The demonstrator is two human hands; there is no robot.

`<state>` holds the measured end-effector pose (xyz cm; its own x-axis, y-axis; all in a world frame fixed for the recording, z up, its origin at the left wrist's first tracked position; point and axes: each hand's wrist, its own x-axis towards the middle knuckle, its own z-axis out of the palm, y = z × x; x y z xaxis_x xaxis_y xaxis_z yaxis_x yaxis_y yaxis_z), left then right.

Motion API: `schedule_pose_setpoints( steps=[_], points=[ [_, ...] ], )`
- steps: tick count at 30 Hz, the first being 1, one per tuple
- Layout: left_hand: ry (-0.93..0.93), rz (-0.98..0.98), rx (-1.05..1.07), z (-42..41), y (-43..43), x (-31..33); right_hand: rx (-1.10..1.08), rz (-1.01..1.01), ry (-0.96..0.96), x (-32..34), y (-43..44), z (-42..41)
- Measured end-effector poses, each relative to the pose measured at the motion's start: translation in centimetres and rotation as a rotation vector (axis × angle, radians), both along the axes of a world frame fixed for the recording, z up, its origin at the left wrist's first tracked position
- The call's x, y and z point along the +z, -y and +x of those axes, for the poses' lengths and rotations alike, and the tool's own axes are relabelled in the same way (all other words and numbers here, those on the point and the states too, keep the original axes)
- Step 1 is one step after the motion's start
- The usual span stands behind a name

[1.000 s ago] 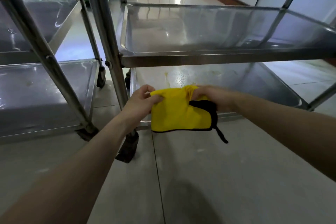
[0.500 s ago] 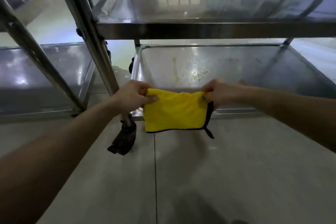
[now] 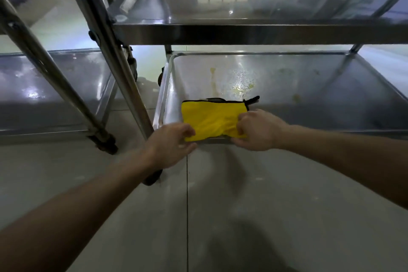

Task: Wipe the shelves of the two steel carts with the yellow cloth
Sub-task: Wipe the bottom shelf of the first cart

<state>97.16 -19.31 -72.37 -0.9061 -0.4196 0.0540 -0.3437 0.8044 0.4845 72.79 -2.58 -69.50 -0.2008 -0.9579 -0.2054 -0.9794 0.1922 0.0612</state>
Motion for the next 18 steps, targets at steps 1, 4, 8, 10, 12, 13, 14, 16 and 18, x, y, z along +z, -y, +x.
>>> schedule_pose_setpoints(
  steps=[1,4,8,10,12,13,14,16,18],
  points=[
    [-0.065,0.019,0.078,1.1,-0.6,-0.9,-0.023,-0.113,0.01,-0.6,1.0,0.6],
    [-0.16,0.111,0.425,3.9,-1.2,-3.1,-0.193,-0.339,0.131,-2.9,4.3,2.4],
    [-0.256,0.304,0.832,4.8,1.4,-3.0,-0.338,-0.123,0.182,-8.8,5.0,4.2],
    [-0.454,0.363,0.785,3.6,3.1,-1.0,-0.357,-0.148,0.184,-10.1,5.3,4.2],
    [-0.643,0.385,0.676,2.1,4.3,1.8,-0.393,-0.187,0.198,-9.7,6.3,3.9],
    [-0.705,0.427,0.641,1.4,4.8,3.0,-0.403,-0.203,0.195,-9.4,6.8,3.8],
    [-0.747,0.48,0.617,0.7,5.3,3.6,-0.401,-0.205,0.185,-9.3,7.3,3.6],
    [-0.792,0.542,0.628,-0.3,6.0,3.8,-0.382,-0.173,0.156,-9.5,8.0,3.9],
    [-0.817,0.55,0.689,-0.8,6.2,3.2,-0.376,-0.171,0.149,-10.4,8.1,3.9]
  ],
)
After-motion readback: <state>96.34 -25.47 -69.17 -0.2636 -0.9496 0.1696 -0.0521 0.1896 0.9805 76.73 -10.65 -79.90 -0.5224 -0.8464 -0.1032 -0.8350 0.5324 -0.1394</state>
